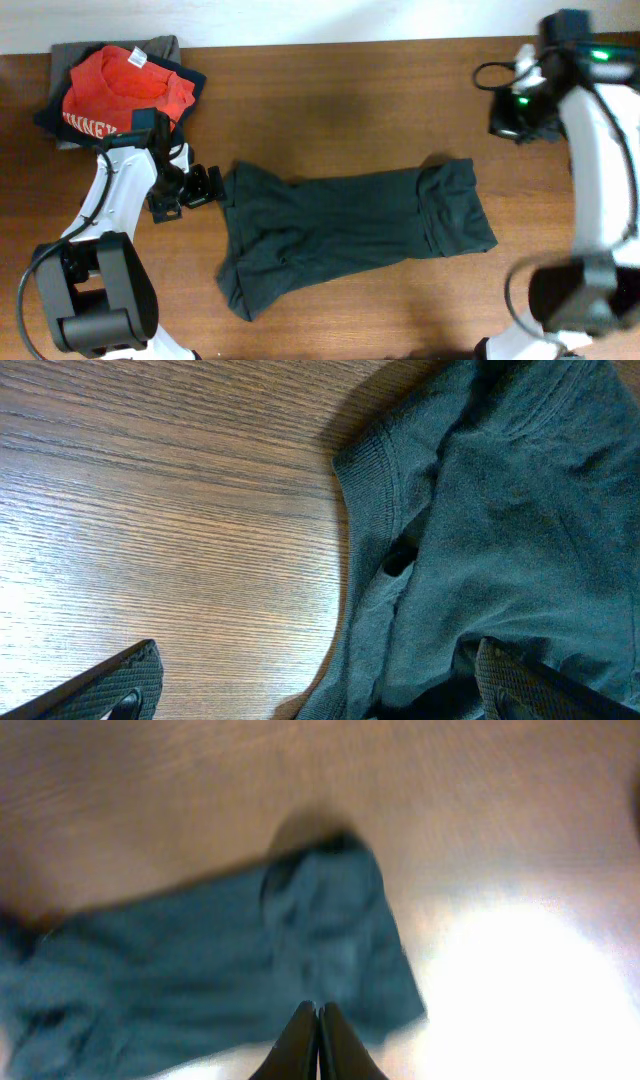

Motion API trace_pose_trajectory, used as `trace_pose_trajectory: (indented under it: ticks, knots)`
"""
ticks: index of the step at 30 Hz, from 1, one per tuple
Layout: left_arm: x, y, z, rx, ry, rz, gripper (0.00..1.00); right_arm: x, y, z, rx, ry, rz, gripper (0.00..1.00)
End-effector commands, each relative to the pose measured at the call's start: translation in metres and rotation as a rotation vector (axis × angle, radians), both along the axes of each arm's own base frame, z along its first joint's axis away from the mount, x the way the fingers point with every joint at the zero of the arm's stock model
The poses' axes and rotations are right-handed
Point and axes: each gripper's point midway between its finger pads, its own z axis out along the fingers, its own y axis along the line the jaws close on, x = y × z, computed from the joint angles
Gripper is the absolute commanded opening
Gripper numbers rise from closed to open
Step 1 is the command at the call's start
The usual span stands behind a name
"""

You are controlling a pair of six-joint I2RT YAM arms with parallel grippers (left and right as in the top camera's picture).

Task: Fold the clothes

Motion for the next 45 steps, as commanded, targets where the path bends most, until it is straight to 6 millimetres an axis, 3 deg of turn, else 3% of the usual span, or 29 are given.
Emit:
trace_pose_trajectory:
  ticks: [1,6,11,21,30,34,38,42,45]
  knots:
    - [-0.001,0.000,0.007,0.006,-0.022,-0.017,0.99,-0.036,0.008,0.005,0.024,0.096,-0.025,0.04]
    - [-0.001,0.000,0.007,0.005,-0.021,-0.018,0.99,-0.059,0.008,-0.030,0.027,0.245,-0.057,0.04]
    - [-0.005,-0.001,0.007,0.004,-0.006,-0.017,0.99,-0.094,-0.026,-0.089,-0.167,0.430,-0.238,0.04]
    - [-0.004,-0.001,0.007,0.004,-0.009,-0.017,0.99,-0.124,-0.005,-0.166,-0.070,0.531,-0.229,0.04]
    - [-0.004,-0.001,0.007,0.004,-0.010,-0.018,0.99,-0.142,0.021,-0.211,0.071,0.540,-0.226,0.04]
    - [-0.004,-0.001,0.007,0.005,-0.010,-0.018,0.99,-0.151,0.023,-0.225,0.077,0.546,-0.219,0.04]
    - [-0.004,-0.001,0.007,0.005,-0.010,-0.017,0.99,-0.151,0.023,-0.224,0.074,0.537,-0.221,0.04]
    - [-0.004,-0.001,0.007,0.005,-0.010,-0.018,0.99,-0.137,0.021,-0.201,0.073,0.461,-0.220,0.04]
    - [-0.004,-0.001,0.007,0.005,-0.011,-0.018,0.99,-0.123,0.017,-0.172,0.060,0.369,-0.219,0.04]
